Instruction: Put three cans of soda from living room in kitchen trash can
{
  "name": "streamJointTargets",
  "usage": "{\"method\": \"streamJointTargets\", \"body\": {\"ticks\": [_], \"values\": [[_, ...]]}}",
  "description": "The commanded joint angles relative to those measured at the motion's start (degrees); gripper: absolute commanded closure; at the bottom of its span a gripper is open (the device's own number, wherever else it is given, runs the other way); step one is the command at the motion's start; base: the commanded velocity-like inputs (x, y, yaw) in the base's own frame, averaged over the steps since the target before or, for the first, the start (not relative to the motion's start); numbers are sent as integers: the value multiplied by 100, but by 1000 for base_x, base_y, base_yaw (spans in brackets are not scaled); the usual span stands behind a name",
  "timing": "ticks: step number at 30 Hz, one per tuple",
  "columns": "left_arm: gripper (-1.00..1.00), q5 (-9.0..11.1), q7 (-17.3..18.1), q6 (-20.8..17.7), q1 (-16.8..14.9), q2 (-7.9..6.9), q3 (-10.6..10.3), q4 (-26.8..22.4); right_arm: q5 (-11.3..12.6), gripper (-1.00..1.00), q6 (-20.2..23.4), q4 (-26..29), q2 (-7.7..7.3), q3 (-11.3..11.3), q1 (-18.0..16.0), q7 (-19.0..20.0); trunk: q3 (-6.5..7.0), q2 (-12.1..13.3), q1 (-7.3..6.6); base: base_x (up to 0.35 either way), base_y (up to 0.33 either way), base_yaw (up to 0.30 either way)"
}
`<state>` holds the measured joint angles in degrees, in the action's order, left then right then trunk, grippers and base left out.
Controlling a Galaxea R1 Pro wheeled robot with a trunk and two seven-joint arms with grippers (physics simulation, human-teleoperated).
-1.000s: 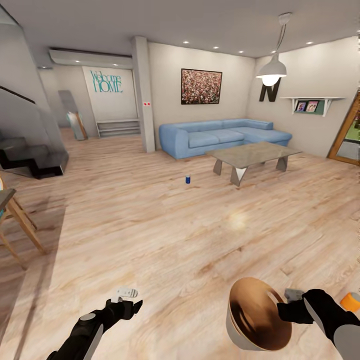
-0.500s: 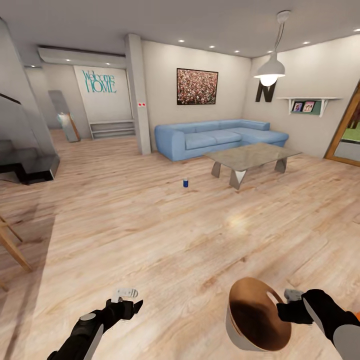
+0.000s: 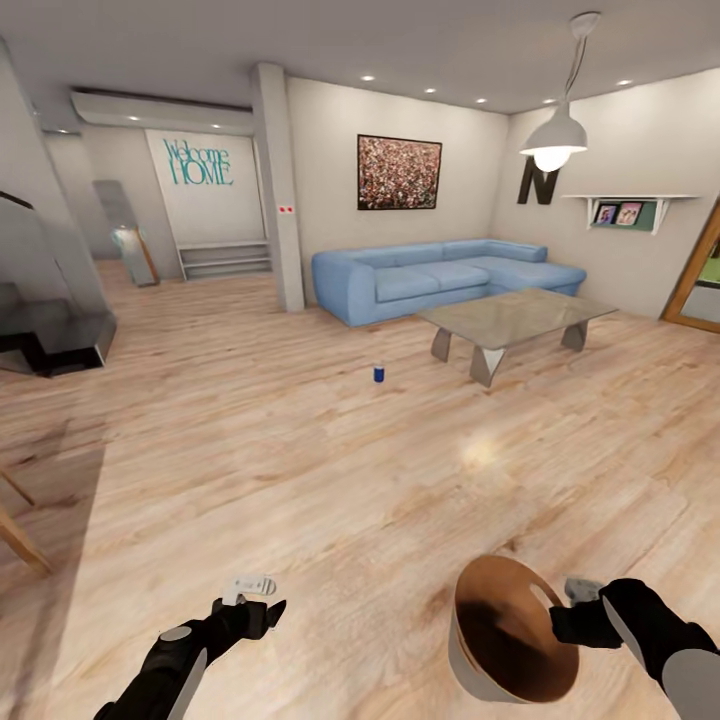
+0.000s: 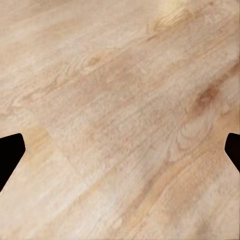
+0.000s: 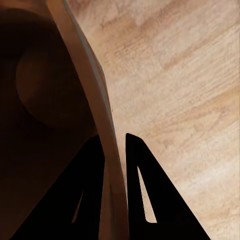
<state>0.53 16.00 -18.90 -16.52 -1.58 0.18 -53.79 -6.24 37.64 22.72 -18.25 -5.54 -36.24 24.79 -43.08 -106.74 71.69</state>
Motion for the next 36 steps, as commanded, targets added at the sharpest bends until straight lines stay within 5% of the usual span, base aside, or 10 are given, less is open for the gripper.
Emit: {"method": "streamJointTargets", "body": {"ticks": [1, 36], "values": [[-100, 0, 0, 0, 0, 0, 0, 0, 99, 100, 24, 3, 12, -17, -2, 26, 1, 0, 0, 318, 162, -7], [-100, -2, -9, 28, 0, 0, -18, 0, 123, 100, -380, -6, 76, -18, 2, 55, 63, 0, 0, 318, 160, -43]]}}
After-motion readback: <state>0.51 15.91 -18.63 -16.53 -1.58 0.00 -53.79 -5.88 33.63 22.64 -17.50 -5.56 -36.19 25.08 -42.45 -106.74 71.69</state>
